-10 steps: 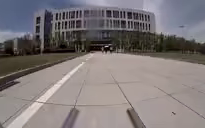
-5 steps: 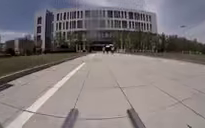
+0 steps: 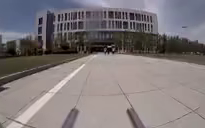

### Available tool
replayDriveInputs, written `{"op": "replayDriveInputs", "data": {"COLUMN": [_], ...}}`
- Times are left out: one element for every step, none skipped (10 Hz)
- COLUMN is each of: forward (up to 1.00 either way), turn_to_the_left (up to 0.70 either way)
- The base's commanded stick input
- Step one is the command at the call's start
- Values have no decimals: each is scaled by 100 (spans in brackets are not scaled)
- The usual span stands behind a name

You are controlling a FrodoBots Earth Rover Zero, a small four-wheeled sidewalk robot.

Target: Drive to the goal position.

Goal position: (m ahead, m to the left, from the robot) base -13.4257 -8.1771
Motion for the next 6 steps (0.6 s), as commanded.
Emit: {"op": "replayDriveInputs", "data": {"forward": [50, 50, 50, 50, 50, 50], "turn_to_the_left": [0, 0, 0, 0, 0, 0]}}
